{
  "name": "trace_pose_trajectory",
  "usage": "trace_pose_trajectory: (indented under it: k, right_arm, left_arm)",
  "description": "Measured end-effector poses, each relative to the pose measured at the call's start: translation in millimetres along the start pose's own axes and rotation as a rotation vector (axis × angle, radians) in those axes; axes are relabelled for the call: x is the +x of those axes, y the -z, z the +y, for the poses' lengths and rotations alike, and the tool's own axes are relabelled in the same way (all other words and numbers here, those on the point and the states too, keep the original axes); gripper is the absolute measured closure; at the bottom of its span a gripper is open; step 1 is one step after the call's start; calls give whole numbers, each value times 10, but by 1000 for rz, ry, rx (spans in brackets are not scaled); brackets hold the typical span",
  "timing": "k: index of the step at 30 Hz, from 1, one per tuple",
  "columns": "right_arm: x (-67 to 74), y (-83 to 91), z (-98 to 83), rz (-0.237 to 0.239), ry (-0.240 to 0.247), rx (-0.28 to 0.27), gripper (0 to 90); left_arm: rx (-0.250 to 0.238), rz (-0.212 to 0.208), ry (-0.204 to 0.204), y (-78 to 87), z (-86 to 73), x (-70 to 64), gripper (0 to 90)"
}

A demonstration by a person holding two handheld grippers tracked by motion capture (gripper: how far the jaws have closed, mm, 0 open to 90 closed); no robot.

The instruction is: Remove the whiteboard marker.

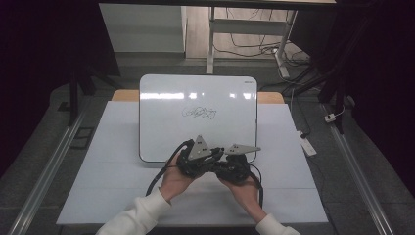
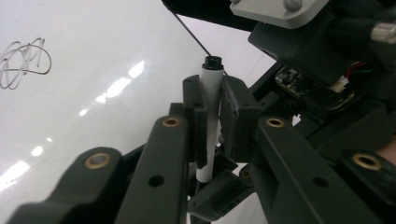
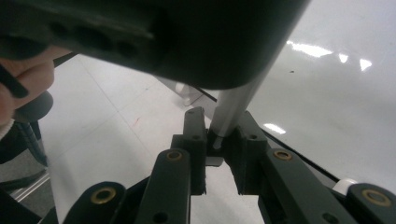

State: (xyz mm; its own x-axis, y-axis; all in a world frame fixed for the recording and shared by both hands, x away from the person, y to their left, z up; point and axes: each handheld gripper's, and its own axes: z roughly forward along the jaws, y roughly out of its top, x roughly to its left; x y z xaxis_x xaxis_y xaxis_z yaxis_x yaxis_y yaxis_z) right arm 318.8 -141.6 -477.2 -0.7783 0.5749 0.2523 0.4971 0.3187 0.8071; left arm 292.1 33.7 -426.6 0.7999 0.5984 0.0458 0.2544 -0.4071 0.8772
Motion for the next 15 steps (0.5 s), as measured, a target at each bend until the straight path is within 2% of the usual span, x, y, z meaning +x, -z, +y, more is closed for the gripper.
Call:
trace_pose_trajectory:
  k: [1,3,4,6,8,10,15]
  right_arm:
    - [5,12,1,-6,12,-10,772]
    - [5,21,0,-12,15,-17,773]
    - [-1,31,-1,-16,20,-25,772]
    - [-19,53,-6,-27,21,-39,772]
    - [-51,72,-11,-31,17,-51,773]
    - [-85,104,-18,-45,15,-66,773]
    - [-125,139,-18,-48,28,-90,772]
  left_arm:
    - [-6,-2,5,15,1,5,663]
    - [-21,-5,13,69,-1,24,601]
    - [-28,-3,21,105,-4,41,601]
    - [-40,-7,44,187,-20,94,533]
    - [-41,-7,68,269,-56,153,502]
    - [-33,-8,90,349,-115,208,459]
    - [12,-6,138,544,-357,326,427]
